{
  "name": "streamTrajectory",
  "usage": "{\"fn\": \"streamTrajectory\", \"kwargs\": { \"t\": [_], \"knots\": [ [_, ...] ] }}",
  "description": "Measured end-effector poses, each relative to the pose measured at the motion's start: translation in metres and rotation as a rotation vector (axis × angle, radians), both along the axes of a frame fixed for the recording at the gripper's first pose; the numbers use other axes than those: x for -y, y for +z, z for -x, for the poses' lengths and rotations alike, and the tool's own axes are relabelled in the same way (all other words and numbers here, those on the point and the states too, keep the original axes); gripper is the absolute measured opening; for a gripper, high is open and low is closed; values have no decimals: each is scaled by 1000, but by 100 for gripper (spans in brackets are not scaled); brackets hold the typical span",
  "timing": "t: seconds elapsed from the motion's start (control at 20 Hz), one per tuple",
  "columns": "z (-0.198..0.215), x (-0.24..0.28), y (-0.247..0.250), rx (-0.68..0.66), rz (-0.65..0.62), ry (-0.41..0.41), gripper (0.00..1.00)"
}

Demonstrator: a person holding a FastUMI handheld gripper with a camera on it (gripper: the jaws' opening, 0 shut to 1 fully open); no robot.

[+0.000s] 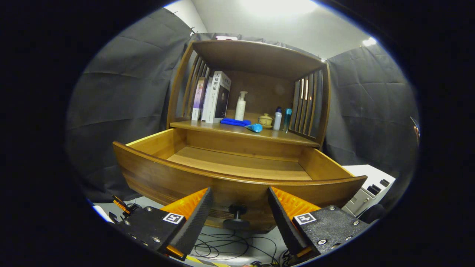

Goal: Pull open the drawer, take out the items inside it, and place them on the countertop above the cabinet.

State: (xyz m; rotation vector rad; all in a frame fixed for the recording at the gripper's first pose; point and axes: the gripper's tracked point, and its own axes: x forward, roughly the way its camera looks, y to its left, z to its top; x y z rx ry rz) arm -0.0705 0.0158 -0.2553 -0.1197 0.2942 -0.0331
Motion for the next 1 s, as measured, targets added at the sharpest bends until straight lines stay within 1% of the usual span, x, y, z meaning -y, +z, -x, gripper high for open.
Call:
{"fn": "streamTrajectory", "kwargs": {
  "t": [0.1,0.25,0.4,0.65,1.0],
  "knots": [
    [-2,7,-1,5,-24,-37,92],
    [-2,4,-5,6,-103,-55,93],
    [-5,2,-14,-18,-143,-50,93],
    [-20,3,-19,-35,-161,-12,94],
    [-41,3,-18,-44,-177,-9,94]
  ]
}}
